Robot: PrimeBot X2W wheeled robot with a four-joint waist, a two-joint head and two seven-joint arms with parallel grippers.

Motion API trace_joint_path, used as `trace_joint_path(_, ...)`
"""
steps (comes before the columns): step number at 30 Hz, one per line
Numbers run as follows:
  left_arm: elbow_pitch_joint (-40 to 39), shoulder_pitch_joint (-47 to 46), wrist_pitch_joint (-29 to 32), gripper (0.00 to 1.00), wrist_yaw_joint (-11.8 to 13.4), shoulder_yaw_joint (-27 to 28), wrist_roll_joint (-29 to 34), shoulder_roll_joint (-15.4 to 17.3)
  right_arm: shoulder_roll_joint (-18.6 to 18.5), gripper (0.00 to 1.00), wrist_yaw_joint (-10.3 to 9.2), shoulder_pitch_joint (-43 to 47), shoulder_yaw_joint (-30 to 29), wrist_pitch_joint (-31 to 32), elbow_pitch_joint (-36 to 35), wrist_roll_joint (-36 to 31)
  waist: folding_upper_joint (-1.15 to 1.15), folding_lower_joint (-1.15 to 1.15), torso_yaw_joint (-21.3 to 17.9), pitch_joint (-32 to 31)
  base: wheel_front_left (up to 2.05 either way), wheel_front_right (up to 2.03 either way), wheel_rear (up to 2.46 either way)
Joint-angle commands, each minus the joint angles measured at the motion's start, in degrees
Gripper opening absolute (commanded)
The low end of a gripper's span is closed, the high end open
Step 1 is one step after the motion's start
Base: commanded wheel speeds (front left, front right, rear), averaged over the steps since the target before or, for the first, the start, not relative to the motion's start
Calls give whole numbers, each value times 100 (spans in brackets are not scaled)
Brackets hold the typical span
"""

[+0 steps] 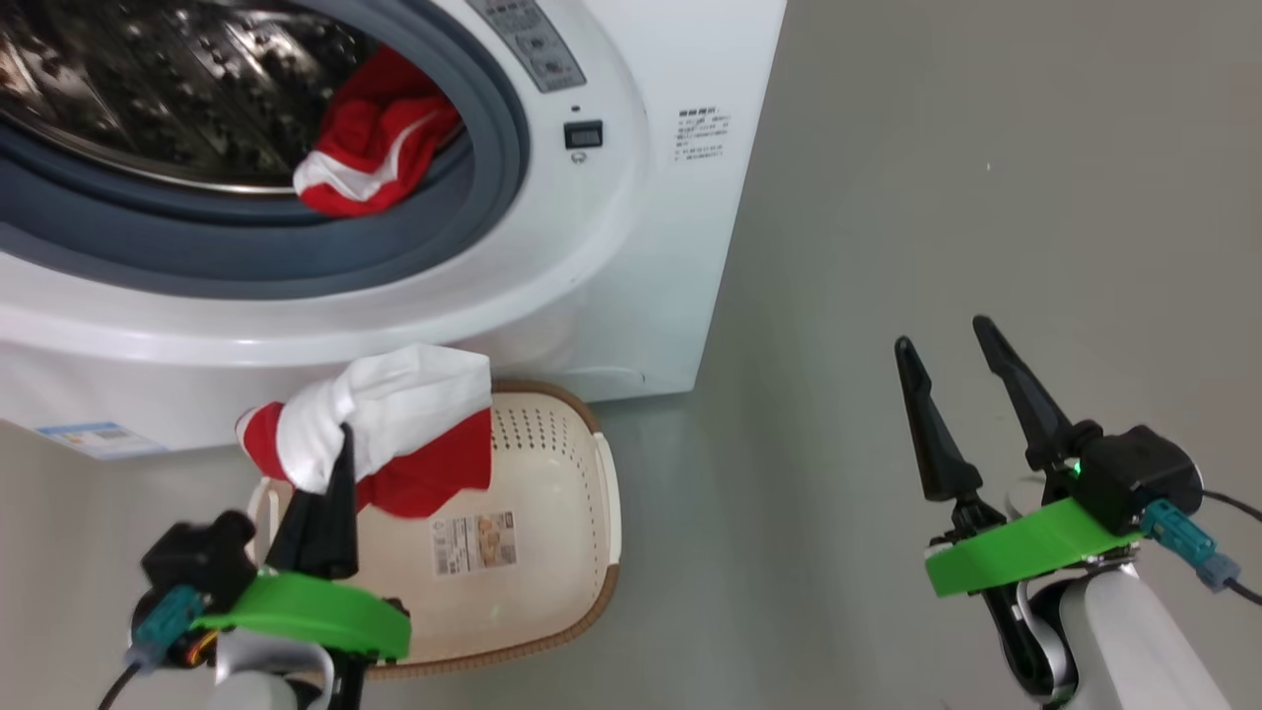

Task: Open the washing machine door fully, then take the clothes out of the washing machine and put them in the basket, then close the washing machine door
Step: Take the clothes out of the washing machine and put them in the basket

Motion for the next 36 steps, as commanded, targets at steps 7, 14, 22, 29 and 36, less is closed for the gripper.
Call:
trace_joint_path(7, 1533, -987, -117, 0, -303, 46, -148, 46, 8, 100, 43, -333, 122, -36, -225, 4, 0, 0, -117, 583, 0, 0, 0)
trace_joint_path(14, 3213, -1880, 30, 0, -543, -12, -540, -2, 8, 100, 43, -533, 157, -36, -274, 26, 0, 0, -204, 1012, 0, 0, 0)
trace_joint_path(22, 4726, -2632, 256, 0, -648, -291, -578, 20, 8, 100, 43, -718, 222, -36, -316, 80, 0, 0, -319, 1425, 0, 0, 0)
trace_joint_path(29, 5537, -3095, 653, 0, -673, -495, -611, 13, 8, 100, 43, -839, 289, -36, -341, 123, 0, 0, -408, 1681, 0, 0, 0)
trace_joint_path(36, 5764, -3327, 582, 80, -679, -608, -634, 49, 8, 100, 43, -887, 312, -36, -329, 155, 0, 0, -470, 1729, 0, 0, 0)
